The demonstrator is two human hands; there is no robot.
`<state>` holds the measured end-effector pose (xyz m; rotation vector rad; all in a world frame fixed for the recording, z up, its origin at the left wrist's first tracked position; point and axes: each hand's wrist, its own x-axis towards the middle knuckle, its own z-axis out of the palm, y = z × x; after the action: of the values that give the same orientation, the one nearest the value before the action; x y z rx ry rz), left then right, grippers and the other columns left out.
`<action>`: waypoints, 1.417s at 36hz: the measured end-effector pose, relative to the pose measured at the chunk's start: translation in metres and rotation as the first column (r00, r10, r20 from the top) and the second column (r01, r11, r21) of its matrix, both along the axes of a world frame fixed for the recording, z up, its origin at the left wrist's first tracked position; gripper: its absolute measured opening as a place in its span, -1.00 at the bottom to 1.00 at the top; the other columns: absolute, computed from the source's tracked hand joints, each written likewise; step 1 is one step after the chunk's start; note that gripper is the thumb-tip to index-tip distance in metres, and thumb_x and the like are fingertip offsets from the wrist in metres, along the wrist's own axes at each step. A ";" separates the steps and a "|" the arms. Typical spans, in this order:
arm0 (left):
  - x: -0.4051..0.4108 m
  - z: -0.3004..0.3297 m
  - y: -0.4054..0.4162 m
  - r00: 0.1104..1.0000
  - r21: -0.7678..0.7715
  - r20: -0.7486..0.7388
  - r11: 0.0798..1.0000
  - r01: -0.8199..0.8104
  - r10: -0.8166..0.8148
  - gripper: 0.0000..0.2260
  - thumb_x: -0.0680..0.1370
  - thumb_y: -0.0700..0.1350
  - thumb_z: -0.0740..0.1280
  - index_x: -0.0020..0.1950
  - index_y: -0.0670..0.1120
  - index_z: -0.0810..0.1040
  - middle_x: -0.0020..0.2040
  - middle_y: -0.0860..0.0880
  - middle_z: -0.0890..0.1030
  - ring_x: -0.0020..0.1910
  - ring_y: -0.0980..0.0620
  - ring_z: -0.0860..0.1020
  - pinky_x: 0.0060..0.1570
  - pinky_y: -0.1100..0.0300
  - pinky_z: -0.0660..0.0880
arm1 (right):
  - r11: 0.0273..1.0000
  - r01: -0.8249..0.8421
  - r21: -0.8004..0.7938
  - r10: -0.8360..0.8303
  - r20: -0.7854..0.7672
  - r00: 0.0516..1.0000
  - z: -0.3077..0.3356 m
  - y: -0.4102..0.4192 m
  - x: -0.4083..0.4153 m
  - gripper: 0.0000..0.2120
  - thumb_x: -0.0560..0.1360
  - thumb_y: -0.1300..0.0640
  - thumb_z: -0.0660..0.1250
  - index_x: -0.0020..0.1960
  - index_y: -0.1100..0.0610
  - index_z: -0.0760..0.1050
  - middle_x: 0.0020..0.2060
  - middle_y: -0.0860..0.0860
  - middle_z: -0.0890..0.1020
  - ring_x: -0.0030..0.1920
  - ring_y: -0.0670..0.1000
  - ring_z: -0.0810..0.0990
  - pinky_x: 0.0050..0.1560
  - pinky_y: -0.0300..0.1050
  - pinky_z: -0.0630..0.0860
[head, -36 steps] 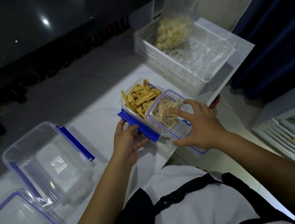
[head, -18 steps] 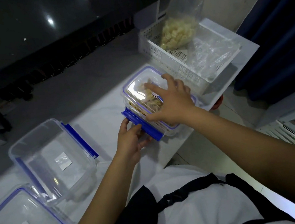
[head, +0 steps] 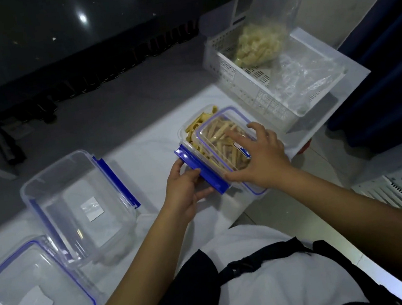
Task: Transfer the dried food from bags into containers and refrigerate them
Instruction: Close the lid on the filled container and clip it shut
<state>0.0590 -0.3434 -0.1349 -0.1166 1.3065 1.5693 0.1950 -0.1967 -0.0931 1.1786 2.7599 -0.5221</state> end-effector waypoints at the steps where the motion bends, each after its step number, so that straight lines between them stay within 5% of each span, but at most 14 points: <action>1: 0.000 0.000 0.001 1.000 0.003 -0.004 1.000 0.005 -0.005 -0.65 0.62 -0.26 0.31 0.35 0.06 0.48 0.05 -0.14 0.72 0.00 -0.18 0.72 -0.19 -0.05 0.66 | 1.000 -0.007 -0.003 0.007 -0.016 1.000 0.000 -0.001 -0.003 0.04 0.09 -0.58 0.24 0.52 -0.37 0.06 0.53 -0.03 0.02 0.49 0.24 0.08 0.44 0.25 0.17; 5: 0.001 0.002 0.001 1.000 -0.028 -0.027 1.000 0.014 -0.015 -0.63 0.64 -0.28 0.25 0.39 0.07 0.47 0.10 -0.14 0.71 0.03 -0.17 0.71 -0.15 -0.05 0.67 | 0.994 -0.086 0.064 0.084 0.025 0.996 -0.003 -0.004 -0.031 -0.02 0.16 -0.54 0.33 0.50 -0.40 0.05 0.56 0.02 0.03 0.47 0.28 0.10 0.43 0.25 0.16; 11: -0.002 0.005 0.000 0.999 -0.043 -0.030 0.999 -0.013 0.011 -0.64 0.64 -0.24 0.30 0.37 0.10 0.48 0.13 -0.11 0.70 0.03 -0.14 0.71 -0.09 -0.06 0.67 | 0.995 -0.077 0.063 0.070 0.098 0.993 -0.003 -0.002 -0.053 0.07 0.05 -0.63 0.11 0.53 -0.41 -0.02 0.59 0.01 -0.02 0.51 0.32 0.01 0.44 0.30 0.10; 17: -0.002 0.001 -0.002 1.000 -0.026 0.000 1.000 -0.006 0.006 -0.69 0.62 -0.24 0.31 0.26 0.13 0.50 0.03 -0.08 0.73 -0.02 -0.12 0.72 -0.12 -0.11 0.67 | 0.995 -0.074 0.073 0.070 0.055 0.996 -0.013 -0.002 -0.034 0.00 0.17 -0.60 0.23 0.52 -0.39 -0.05 0.58 0.03 0.03 0.50 0.31 0.08 0.41 0.32 0.17; 25: 0.001 0.000 -0.004 0.999 -0.040 -0.037 0.999 0.026 -0.028 -0.62 0.64 -0.25 0.28 0.40 0.10 0.46 0.15 -0.10 0.69 0.05 -0.13 0.70 0.03 -0.21 0.64 | 0.998 -0.062 0.029 0.059 0.095 0.994 -0.010 -0.002 -0.053 0.01 0.15 -0.65 0.16 0.51 -0.44 -0.12 0.61 -0.01 -0.07 0.49 0.33 0.06 0.39 0.35 0.15; 32: 0.000 -0.002 -0.005 0.999 -0.036 -0.054 0.999 0.002 -0.004 -0.57 0.62 -0.24 0.32 0.45 0.09 0.44 0.12 -0.11 0.70 0.00 -0.12 0.72 -0.09 -0.08 0.68 | 0.993 -0.113 0.021 0.109 0.128 0.986 -0.019 -0.009 -0.028 -0.07 0.21 -0.73 -0.18 0.50 -0.43 -0.32 0.62 -0.07 -0.24 0.58 0.24 -0.31 0.48 0.39 -0.17; 37: -0.001 0.000 -0.008 0.998 -0.035 -0.070 0.999 0.002 -0.005 -0.54 0.62 -0.23 0.33 0.47 0.11 0.41 0.09 -0.12 0.71 -0.02 -0.10 0.72 -0.19 0.01 0.67 | 0.986 -0.161 -0.035 0.165 0.190 0.968 -0.008 -0.007 -0.026 -0.26 0.42 -0.58 -0.20 0.53 -0.39 -0.29 0.62 -0.06 -0.26 0.58 0.24 -0.33 0.49 0.40 -0.18; 42: -0.004 0.007 -0.006 0.992 -0.058 -0.117 0.997 0.044 -0.051 -0.55 0.60 -0.10 0.39 0.47 0.14 0.42 0.07 -0.10 0.71 -0.05 -0.08 0.73 -0.17 0.01 0.68 | 0.944 -0.328 0.035 0.315 0.190 0.930 0.016 0.021 -0.037 -0.35 0.48 -0.45 0.08 0.53 -0.35 0.09 0.64 -0.03 -0.03 0.61 0.18 -0.21 0.49 0.37 -0.15; 47: 0.003 0.016 -0.001 0.984 -0.031 -0.159 0.996 0.079 -0.083 -0.38 0.54 -0.01 0.48 0.50 0.25 0.26 0.19 -0.06 0.67 0.01 -0.08 0.72 -0.19 -0.01 0.67 | 0.873 -0.470 0.129 0.458 0.117 0.882 0.002 0.029 -0.040 -0.46 0.67 -0.20 -0.06 0.61 -0.24 -0.10 0.64 -0.06 -0.11 0.62 0.08 -0.20 0.54 0.26 -0.17; 51: 0.013 0.018 0.007 0.979 -0.064 -0.202 0.998 0.019 -0.032 -0.31 0.51 -0.09 0.51 0.52 0.18 0.23 0.29 -0.07 0.58 0.19 -0.16 0.61 -0.05 -0.22 0.65 | 0.856 -0.487 0.172 0.487 0.044 0.872 -0.019 0.026 -0.038 -0.48 0.68 -0.11 -0.12 0.63 -0.19 -0.09 0.64 -0.07 -0.03 0.62 0.06 -0.16 0.56 0.19 -0.09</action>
<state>0.0721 -0.3366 -0.1168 0.0230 1.5099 1.5508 0.1573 -0.1705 -0.1123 0.4487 2.9913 -0.2195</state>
